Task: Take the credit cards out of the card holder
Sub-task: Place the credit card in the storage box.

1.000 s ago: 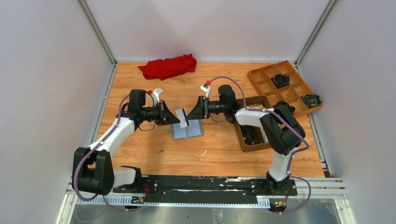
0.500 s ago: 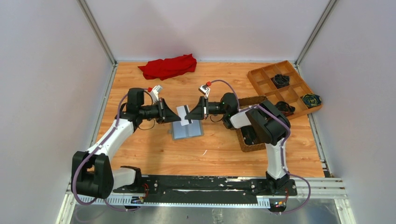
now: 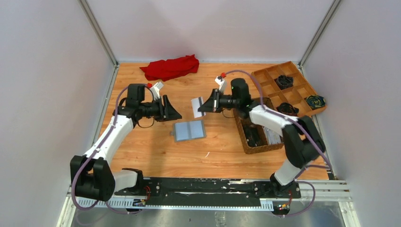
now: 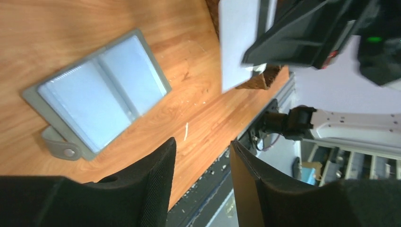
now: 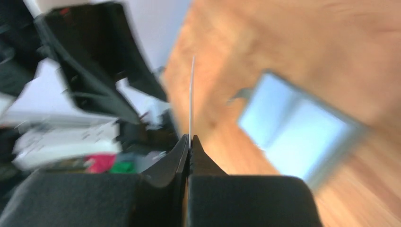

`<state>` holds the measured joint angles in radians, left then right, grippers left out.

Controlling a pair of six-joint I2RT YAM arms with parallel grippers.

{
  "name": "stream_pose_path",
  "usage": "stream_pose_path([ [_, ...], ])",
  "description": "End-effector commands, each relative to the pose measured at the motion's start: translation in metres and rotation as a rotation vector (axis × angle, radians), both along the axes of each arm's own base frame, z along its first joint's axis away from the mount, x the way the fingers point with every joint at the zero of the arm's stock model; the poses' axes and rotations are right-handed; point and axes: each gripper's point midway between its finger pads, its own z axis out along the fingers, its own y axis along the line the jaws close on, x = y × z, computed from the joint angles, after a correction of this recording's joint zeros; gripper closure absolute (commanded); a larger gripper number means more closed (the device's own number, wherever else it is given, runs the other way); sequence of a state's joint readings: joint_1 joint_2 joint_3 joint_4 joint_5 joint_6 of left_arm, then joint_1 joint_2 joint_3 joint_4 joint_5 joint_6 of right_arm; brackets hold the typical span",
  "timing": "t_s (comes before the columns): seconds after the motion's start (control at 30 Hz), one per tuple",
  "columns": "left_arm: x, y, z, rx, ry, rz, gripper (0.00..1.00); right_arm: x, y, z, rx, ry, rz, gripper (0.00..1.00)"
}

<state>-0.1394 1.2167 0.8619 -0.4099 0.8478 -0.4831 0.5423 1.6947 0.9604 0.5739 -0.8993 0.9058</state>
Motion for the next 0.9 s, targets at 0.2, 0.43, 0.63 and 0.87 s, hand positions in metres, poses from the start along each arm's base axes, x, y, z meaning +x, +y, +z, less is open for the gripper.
stream_pose_path([
  [0.2, 0.011, 0.021, -0.012, 0.165, -0.002, 0.063, 0.51, -0.004, -0.257, -0.047, -1.195, -0.183, -0.495, 1.00],
  [0.43, 0.016, 0.019, -0.014, 0.163, -0.006, 0.054, 0.51, -0.005, -0.337, -0.030, -1.496, -0.320, -0.596, 1.00],
  [0.63, 0.017, 0.017, -0.016, 0.153, 0.000, 0.031, 0.51, -0.003, -0.367, -0.035, -1.731, -0.349, -0.494, 1.00],
  [0.87, 0.018, 0.016, -0.019, 0.154, 0.005, 0.025, 0.52, -0.022, -0.370, -0.064, -1.716, -0.227, -0.449, 1.00],
])
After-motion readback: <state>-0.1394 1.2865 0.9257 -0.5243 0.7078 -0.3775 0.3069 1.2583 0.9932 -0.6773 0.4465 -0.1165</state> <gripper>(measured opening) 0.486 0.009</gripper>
